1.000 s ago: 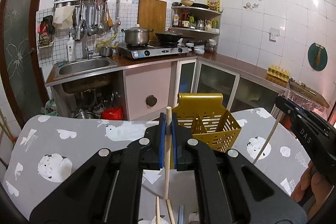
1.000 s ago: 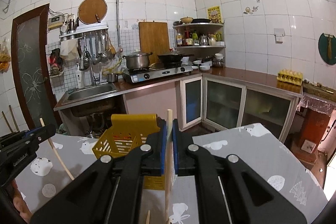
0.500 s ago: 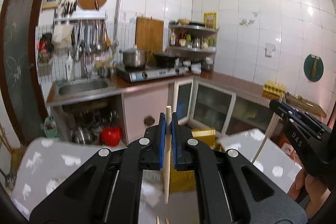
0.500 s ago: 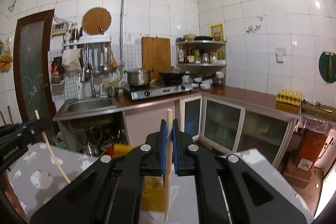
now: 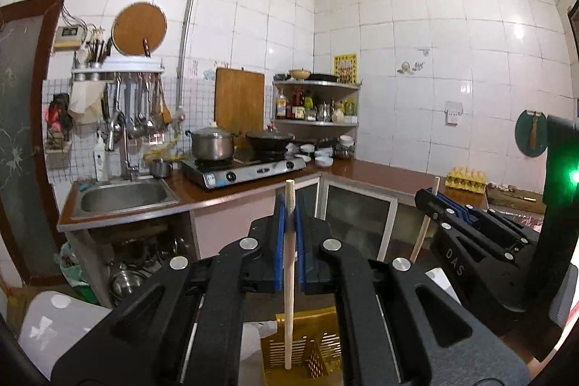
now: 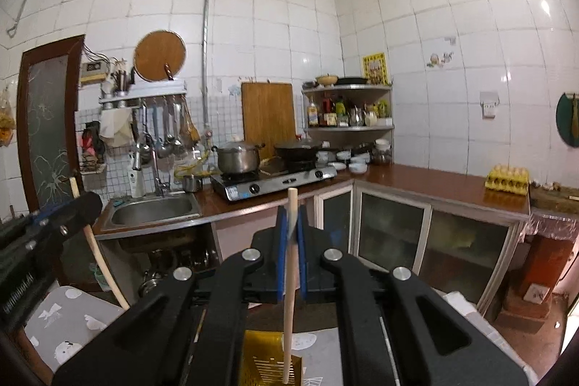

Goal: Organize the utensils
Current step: 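Lift both held chopsticks and carry them over the yellow holder, then open the left tool over the holder while the right tool releases its chopstick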

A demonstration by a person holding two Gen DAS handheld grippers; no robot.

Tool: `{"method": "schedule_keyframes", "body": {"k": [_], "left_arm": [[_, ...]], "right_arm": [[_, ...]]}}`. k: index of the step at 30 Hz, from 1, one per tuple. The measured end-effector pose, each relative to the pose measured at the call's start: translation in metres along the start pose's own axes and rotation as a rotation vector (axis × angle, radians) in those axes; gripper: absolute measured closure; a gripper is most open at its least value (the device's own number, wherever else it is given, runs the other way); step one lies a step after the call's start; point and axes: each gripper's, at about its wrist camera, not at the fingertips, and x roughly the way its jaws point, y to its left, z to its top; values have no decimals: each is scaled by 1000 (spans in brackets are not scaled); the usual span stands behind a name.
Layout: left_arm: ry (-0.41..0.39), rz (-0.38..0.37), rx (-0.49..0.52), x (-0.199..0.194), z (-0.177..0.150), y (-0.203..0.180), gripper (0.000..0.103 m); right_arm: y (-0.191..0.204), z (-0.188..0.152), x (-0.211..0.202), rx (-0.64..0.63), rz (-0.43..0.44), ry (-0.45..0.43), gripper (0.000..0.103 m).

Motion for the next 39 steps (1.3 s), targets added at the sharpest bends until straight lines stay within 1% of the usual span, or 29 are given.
{"method": "schedule_keyframes", "body": {"k": [2, 5, 7, 10, 12, 14, 15, 16, 17, 18, 19, 20, 21, 22, 23, 25, 26, 29, 32, 35, 39], "left_arm": [[29, -12, -2, 20, -17, 1, 99], [82, -6, 2, 45, -46, 2, 99], [121, 3, -14, 60, -65, 9, 99], [164, 17, -39, 71, -81, 21, 99], [181, 28, -45, 72, -86, 26, 99], [184, 42, -40, 67, -87, 31, 99], [179, 54, -35, 62, -85, 33, 96], [176, 61, -36, 57, -83, 35, 93], [173, 65, -41, 51, -79, 38, 81], [167, 72, -48, 44, -74, 42, 62], [154, 79, -57, 36, -70, 45, 52], [137, 90, -64, 24, -65, 50, 40], [131, 93, -67, 17, -61, 52, 32], [133, 90, -72, 6, -57, 57, 27], [134, 86, -77, -2, -54, 60, 19], [113, 89, -79, -22, -50, 64, 12], [105, 98, -71, -34, -50, 67, 5], [111, 120, -55, -62, -56, 72, 5], [153, 139, -53, -75, -69, 76, 5], [235, 146, -58, -80, -95, 81, 5], [358, 112, -61, -73, -135, 87, 5]], "right_arm": [[-3, -13, 18, 9, -4, 27, 97], [-4, -36, 39, 17, 0, 72, 98], [-4, -53, 51, 12, 2, 104, 98], [-5, -72, 62, 4, 6, 150, 97], [-8, -80, 65, 6, 17, 183, 97], [-9, -84, 68, 7, 14, 219, 96], [-11, -85, 67, 9, 10, 238, 96], [-14, -85, 65, 15, 10, 252, 94], [-15, -84, 64, 18, 6, 258, 77], [-18, -82, 58, 24, -4, 254, 62], [-21, -79, 49, 30, -16, 234, 39], [-24, -76, 43, 30, -22, 223, 36], [-27, -73, 36, 29, -29, 222, 36], [-31, -71, 28, 33, -35, 229, 36], [-34, -69, 22, 40, -41, 234, 36], [-40, -70, 7, 50, -58, 250, 35], [-43, -72, -1, 47, -66, 261, 34], [-47, -86, -21, 25, -86, 300, 34], [-49, -112, -35, 7, -96, 353, 34], [-48, -146, -42, -14, -104, 413, 34], [-50, -191, -44, 4, -108, 500, 34]]}}
